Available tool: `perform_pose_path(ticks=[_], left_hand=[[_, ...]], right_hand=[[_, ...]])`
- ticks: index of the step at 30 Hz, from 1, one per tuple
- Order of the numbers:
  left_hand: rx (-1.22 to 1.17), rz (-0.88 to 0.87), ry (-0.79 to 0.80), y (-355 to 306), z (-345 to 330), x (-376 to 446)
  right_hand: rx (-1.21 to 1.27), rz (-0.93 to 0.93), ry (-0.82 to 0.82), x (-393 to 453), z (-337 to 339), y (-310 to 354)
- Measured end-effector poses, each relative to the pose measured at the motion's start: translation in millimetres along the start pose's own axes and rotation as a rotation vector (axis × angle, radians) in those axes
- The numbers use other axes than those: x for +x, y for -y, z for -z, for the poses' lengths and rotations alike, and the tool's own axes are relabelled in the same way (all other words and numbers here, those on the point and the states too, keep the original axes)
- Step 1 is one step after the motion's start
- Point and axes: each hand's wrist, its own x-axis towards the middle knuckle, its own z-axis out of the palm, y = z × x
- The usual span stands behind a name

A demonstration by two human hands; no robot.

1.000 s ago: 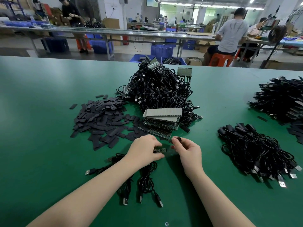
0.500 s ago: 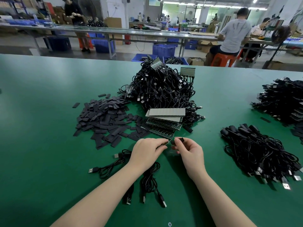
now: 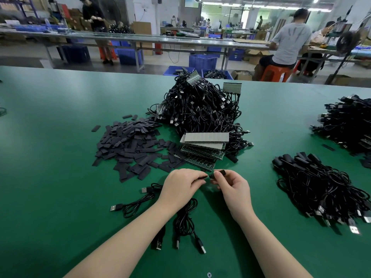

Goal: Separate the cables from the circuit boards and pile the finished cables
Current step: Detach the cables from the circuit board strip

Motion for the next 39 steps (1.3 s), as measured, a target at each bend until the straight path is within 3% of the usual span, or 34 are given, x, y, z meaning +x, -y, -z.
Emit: perform_pose_path(ticks=[39], left_hand=[[0.002,0.037,-0.012,3.7,-3.7,-0.9]], right_hand=[[-0.015,0.025,0.040,-6.4,-0.9,5.5]])
